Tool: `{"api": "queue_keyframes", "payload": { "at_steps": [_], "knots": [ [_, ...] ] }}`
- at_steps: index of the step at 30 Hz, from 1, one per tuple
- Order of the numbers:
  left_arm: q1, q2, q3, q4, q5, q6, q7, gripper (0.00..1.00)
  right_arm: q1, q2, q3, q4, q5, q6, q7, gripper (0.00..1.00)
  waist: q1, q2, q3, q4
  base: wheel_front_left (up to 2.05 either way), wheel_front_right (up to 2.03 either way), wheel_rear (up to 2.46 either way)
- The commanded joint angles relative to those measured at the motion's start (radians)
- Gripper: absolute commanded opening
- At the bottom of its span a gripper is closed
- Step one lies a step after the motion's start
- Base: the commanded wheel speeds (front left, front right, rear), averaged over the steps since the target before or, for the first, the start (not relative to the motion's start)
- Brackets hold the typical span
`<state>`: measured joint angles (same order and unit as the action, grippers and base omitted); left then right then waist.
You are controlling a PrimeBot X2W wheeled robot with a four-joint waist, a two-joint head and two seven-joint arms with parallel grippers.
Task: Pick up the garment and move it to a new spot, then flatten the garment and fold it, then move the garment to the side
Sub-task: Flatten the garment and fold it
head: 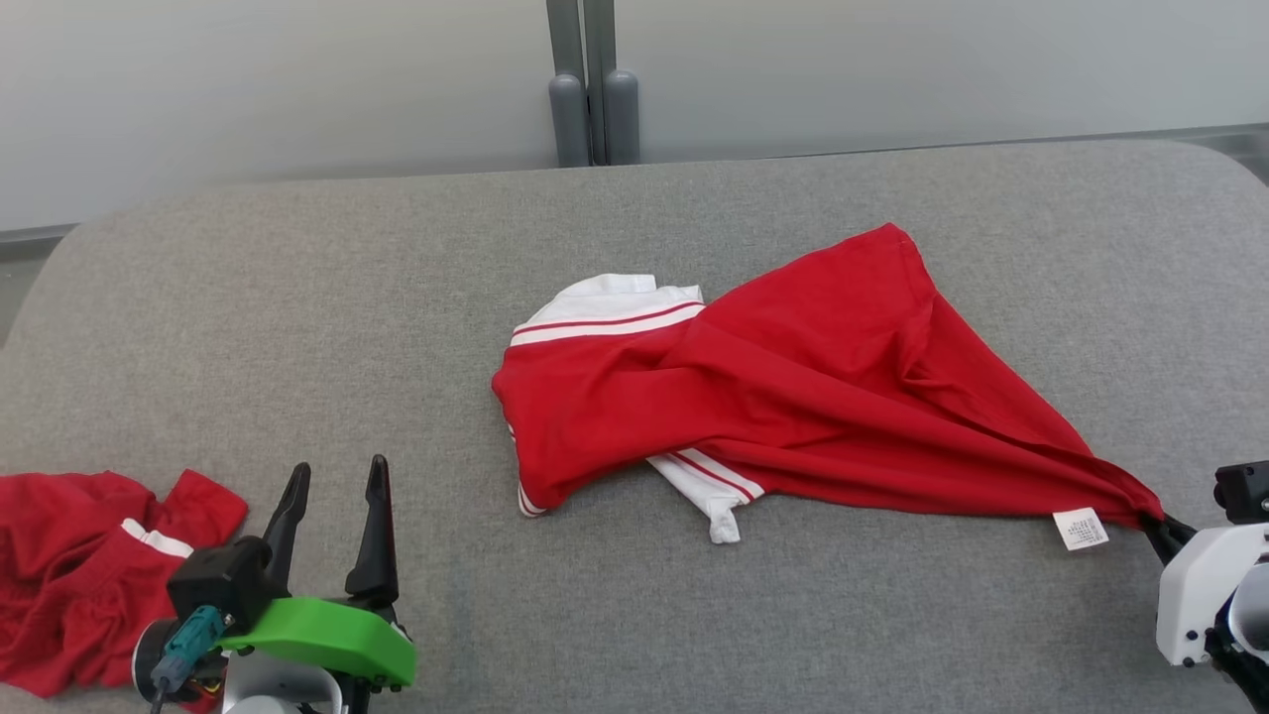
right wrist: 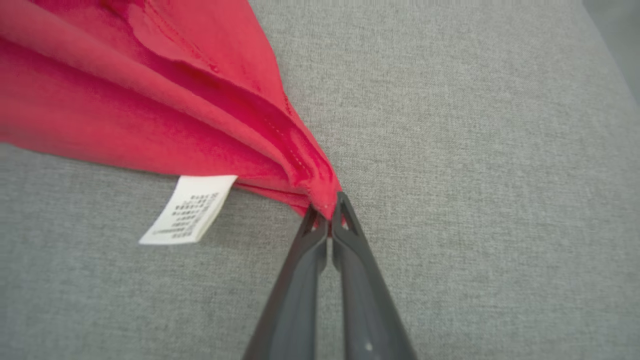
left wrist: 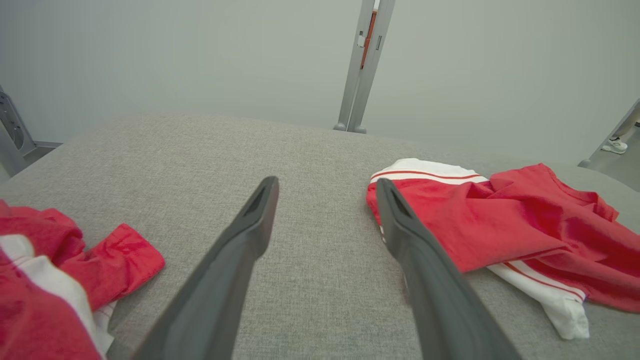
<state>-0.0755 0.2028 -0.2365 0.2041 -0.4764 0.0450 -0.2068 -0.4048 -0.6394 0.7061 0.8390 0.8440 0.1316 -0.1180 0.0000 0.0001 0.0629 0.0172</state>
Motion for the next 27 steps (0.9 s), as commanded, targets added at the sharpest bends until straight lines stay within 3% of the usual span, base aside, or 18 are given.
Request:
{"api": "queue_keyframes", "payload": {
  "at_steps": [1, 8, 15, 21, 27],
  "knots": [
    [0.01, 0.003, -0.001, 0.0, -0.002, 0.003, -0.001, 1.0, -0.004, 0.006, -0.005, 0.012, -0.006, -0.002, -0.012, 1.0, 0.0, -0.0001, -0.019, -0.007, 0.0, 0.0, 0.0],
    [0.034, 0.007, -0.004, -0.001, -0.012, 0.008, 0.0, 1.0, -0.013, 0.026, -0.046, -0.015, -0.04, -0.002, -0.101, 1.0, 0.0, -0.0001, -0.051, -0.029, 0.0, 0.0, 0.0],
    [0.05, 0.011, 0.0, -0.016, -0.018, 0.017, -0.005, 1.0, 0.047, 0.072, -0.228, -0.235, -0.179, -0.002, -0.147, 1.0, 0.0, -0.0001, -0.055, -0.049, 0.0, 0.0, 0.0],
    [0.061, 0.012, -0.008, -0.02, -0.023, 0.01, -0.002, 1.0, 0.209, 0.206, -0.426, -0.48, -0.351, -0.002, -0.147, 1.0, 0.0, -0.0001, -0.062, -0.061, 0.0, 0.0, 0.0],
    [0.055, 0.008, -0.024, -0.015, -0.023, 0.005, 0.005, 1.0, 0.323, 0.296, -0.47, -0.559, -0.418, -0.002, -0.147, 1.0, 0.0, -0.0001, -0.063, -0.064, 0.0, 0.0, 0.0]
  ]
}}
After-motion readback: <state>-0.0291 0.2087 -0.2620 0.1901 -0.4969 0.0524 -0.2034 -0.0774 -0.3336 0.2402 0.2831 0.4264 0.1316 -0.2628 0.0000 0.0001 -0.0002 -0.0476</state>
